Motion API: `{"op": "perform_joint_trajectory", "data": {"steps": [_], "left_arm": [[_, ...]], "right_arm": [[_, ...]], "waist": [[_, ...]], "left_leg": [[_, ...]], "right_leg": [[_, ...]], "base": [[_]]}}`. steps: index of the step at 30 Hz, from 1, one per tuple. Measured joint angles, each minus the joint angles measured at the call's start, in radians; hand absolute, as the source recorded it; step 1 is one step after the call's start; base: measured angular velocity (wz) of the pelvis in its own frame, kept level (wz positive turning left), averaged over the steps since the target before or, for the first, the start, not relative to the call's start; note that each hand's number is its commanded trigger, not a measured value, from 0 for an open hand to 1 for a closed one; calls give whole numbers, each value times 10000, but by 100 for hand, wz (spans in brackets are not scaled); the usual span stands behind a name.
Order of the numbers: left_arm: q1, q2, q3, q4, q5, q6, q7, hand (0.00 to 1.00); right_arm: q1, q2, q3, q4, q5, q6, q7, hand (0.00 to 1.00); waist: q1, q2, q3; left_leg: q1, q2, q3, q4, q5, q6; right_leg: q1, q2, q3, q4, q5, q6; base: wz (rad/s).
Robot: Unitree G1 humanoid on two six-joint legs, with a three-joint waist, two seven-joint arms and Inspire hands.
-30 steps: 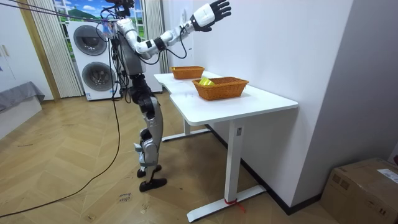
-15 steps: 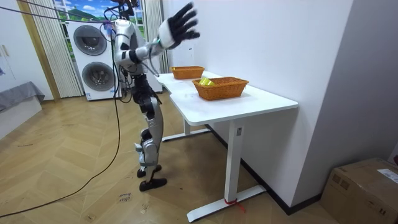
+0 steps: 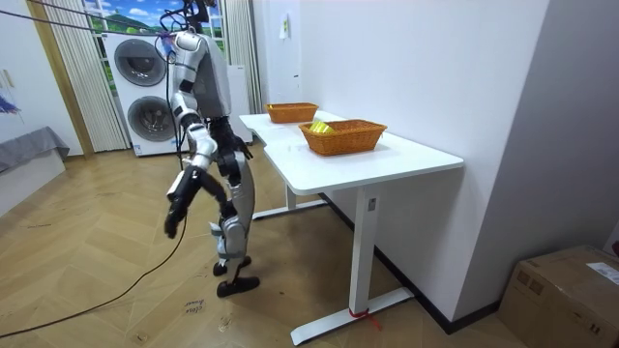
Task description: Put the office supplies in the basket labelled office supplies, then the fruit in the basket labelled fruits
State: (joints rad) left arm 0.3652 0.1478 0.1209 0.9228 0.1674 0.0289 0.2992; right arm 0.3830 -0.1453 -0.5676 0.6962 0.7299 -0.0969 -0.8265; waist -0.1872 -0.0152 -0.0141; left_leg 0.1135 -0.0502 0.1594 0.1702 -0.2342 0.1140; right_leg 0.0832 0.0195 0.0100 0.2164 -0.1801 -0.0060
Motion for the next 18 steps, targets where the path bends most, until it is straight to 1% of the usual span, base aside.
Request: {"op": "perform_joint_trajectory", "data": {"steps": [1, 3, 4, 6, 7, 9, 10, 11, 12, 13, 14, 15, 16, 18], "left_arm": [[12, -19, -2, 2, -26, 0, -25, 0], [27, -23, 7, 14, -138, 3, -123, 0], [58, -25, 7, 15, -163, 4, -194, 0], [68, -35, 4, 92, -71, 25, -457, 0], [76, -48, 25, 157, -34, 50, -510, 0], [97, -144, 330, 407, 271, 165, -776, 0], [148, -142, 382, 436, 439, 221, -850, 0], [138, -135, 392, 446, 439, 271, -879, 0], [32, -133, 406, 506, 449, 371, -893, 0], [5, -131, 399, 596, 448, 393, -893, 0], [-61, -129, 354, 760, 440, 476, -895, 0], [-203, -119, 193, 866, 437, 575, -918, 0], [-249, -115, 102, 877, 434, 593, -937, 0], [-451, -102, -177, 892, 435, 639, -966, 0]], "right_arm": [[7, 2, 15, 208, 70, -1, -3, 0], [-80, 11, 175, 1416, 203, 9, 175, 0], [-72, 19, 184, 1718, 273, 16, 302, 0], [-126, 31, 425, 2877, 674, 75, 1035, 0], [-104, 44, 494, 3157, 716, 137, 1319, 0], [-256, 72, 842, 4140, 442, 535, 2639, 0], [-319, 66, 1315, 4545, -84, 780, 3318, 0], [-314, 64, 1640, 4714, -428, 867, 3679, 0], [-359, 34, 2307, 5003, -1281, 1058, 4321, 0], [-434, 6, 2602, 5153, -1774, 1169, 4617, 0], [-687, -38, 3076, 5337, -2829, 1364, 5156, 0], [-936, -87, 3386, 5529, -3663, 1447, 5608, 0], [-1083, -107, 3541, 5554, -4005, 1483, 5769, 0], [-1590, -132, 3924, 5537, -5260, 1623, 6253, 0]], "waist": [[-6, 34, 33], [3, -139, 40], [0, -160, 46], [55, -196, 44], [55, -188, 42], [84, -155, 38], [151, -157, 40], [263, -152, 42], [461, -143, 46], [581, -132, 51], [694, -106, 56], [787, -62, 77], [820, -37, 90], [862, 46, 128]], "left_leg": [[-11, 2, 3, 11, -11, -21], [-11, -2, -14, 45, -27, -86], [-22, 2, -33, 63, -31, -97], [-118, 21, -92, 193, -55, -100], [-118, 21, -111, 195, -55, -101], [-101, 20, -166, 201, -49, -111], [-96, 26, -171, 193, -53, -119], [-78, 35, -152, 182, -56, -125], [-18, 46, -112, 144, -62, -133], [18, 55, -75, 123, -64, -136], [21, 60, -72, 129, -72, -137], [6, 56, -85, 140, -79, -128], [-4, 54, -104, 150, -84, -123], [8, 32, -258, 225, -116, -101]], "right_leg": [[-26, -8, 16, 47, -17, -6], [-11, -21, 3, 51, -107, -82], [-10, -21, -27, 49, -116, -93], [-23, -17, -94, 51, -160, -127], [-13, -13, -96, 38, -168, -132], [34, -16, -221, 8, -199, -149], [35, -20, -259, 0, -213, -160], [35, -15, -257, 0, -216, -166], [51, 0, -213, 1, -218, -169], [61, 6, -188, 6, -218, -169], [69, 7, -193, 6, -216, -169], [72, 2, -222, -3, -211, -167], [77, 0, -270, -2, -210, -164], [211, -7, -521, -87, -205, -158]], "base": [[-7], [0], [8], [8], [7], [8], [0], [-6], [-11], [-10], [-5], [0], [11], [23]]}}
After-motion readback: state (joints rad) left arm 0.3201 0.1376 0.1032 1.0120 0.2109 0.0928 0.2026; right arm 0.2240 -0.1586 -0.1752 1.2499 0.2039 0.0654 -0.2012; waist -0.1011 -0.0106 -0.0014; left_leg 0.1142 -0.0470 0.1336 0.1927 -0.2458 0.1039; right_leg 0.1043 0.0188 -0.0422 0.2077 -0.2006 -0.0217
